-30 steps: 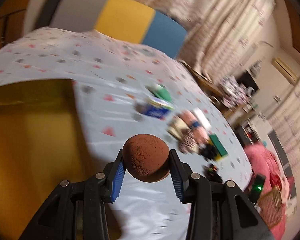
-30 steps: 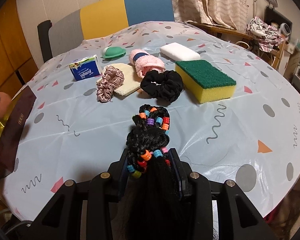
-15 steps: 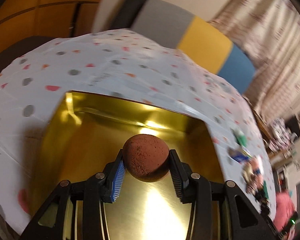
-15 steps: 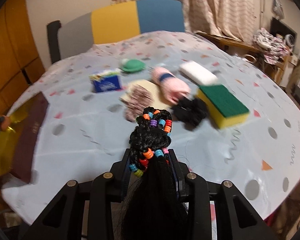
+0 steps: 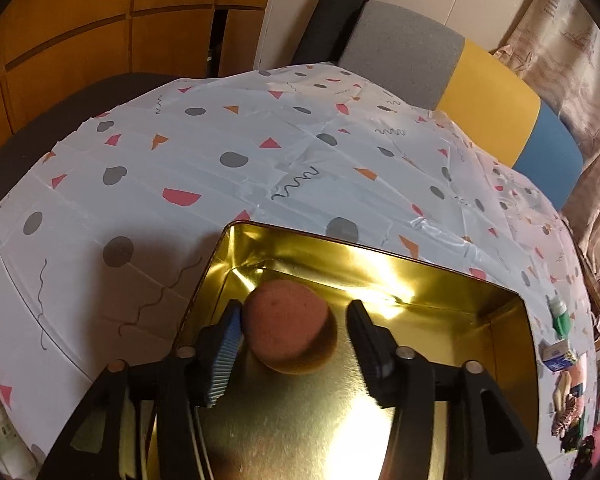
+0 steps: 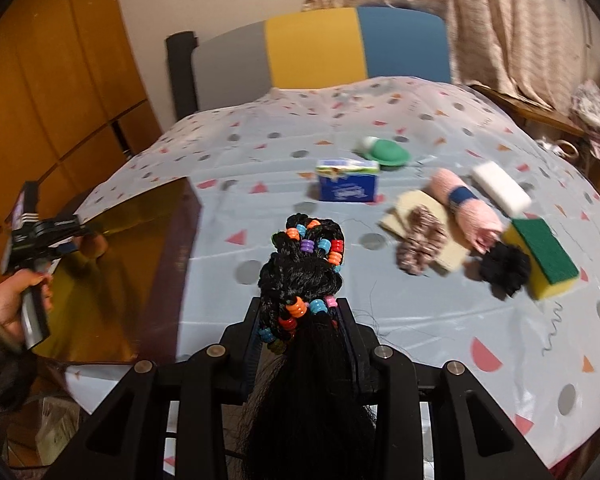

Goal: Organize rigid objects
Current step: 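Carry the brown sponge into the gold tray and open the left tool, then carry the beaded hair braid into the gold tray and open the right tool, then move the right tool back to the black scrunchie and grasp it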

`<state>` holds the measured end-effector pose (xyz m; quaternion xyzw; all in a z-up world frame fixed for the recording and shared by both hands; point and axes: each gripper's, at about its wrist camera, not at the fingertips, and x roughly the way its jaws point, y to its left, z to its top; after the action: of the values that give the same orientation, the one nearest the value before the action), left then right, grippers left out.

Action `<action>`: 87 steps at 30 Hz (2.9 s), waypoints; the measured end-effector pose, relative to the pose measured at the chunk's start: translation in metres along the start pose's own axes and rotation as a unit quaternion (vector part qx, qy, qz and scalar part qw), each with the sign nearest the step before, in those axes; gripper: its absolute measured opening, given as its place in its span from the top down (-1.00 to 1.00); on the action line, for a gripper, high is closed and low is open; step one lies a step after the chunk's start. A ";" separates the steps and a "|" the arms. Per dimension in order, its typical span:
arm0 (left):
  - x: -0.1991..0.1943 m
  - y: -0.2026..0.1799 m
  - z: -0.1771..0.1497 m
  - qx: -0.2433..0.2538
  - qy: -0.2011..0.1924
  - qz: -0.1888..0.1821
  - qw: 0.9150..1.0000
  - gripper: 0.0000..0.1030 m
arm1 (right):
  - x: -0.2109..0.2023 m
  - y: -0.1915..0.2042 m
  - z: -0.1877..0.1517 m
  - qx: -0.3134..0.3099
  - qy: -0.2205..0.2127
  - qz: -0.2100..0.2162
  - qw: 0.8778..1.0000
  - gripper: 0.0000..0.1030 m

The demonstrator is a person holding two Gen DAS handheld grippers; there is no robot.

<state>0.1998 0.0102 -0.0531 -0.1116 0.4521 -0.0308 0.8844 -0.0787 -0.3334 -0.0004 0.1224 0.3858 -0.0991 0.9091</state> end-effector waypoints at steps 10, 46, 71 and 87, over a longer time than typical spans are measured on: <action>-0.061 0.016 -0.009 -0.013 -0.062 -0.044 0.997 -0.44 | 0.008 0.052 0.020 -0.039 0.009 0.066 0.997 0.34; -0.093 0.050 -0.080 -0.033 -0.039 -0.071 0.996 -0.43 | 0.170 0.259 0.091 -0.154 0.102 0.182 0.966 -0.22; -0.132 -0.057 -0.125 0.121 -0.013 -0.211 0.970 -0.44 | 0.059 0.059 0.038 -0.047 0.040 0.038 0.997 -0.46; -0.144 -0.157 -0.176 0.244 0.032 -0.246 0.938 -0.45 | 0.013 -0.122 -0.029 0.099 0.029 -0.081 0.991 -0.47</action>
<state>-0.0197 -0.1500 -0.0032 0.0006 0.4172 -0.3601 0.8344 -0.1229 -0.4418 -0.0474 0.1829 0.4088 -0.2067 0.8699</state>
